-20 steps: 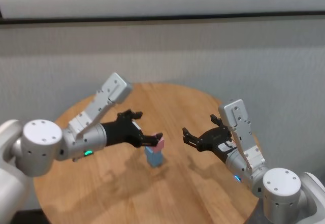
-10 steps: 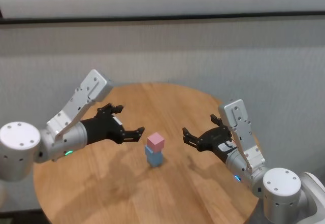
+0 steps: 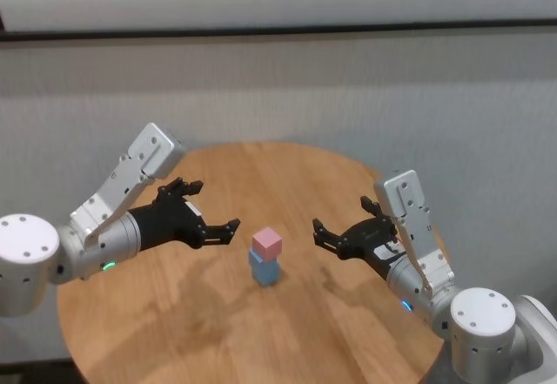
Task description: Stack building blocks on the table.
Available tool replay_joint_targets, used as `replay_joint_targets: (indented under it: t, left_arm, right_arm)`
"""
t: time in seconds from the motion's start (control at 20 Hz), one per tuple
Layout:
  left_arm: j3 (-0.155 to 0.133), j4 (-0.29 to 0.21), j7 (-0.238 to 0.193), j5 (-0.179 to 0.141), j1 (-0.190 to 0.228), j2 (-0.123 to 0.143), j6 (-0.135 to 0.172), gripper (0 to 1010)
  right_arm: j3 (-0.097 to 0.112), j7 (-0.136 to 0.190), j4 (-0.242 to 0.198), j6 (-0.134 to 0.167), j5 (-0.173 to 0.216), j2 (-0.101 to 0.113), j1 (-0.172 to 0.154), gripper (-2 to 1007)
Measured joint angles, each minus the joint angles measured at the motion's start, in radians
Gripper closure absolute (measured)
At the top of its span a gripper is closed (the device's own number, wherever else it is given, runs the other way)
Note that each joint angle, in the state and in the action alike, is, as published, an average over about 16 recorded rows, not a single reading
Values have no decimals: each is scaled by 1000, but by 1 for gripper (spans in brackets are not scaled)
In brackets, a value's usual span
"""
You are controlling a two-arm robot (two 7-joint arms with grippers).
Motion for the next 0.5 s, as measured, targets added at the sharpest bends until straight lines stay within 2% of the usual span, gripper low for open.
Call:
replay_joint_targets:
  t: [0.5]
  left_arm:
    - [3, 5, -1, 1, -4, -3, 1, 10]
  right_arm:
    - [0, 0, 0, 0, 0, 0, 0, 4]
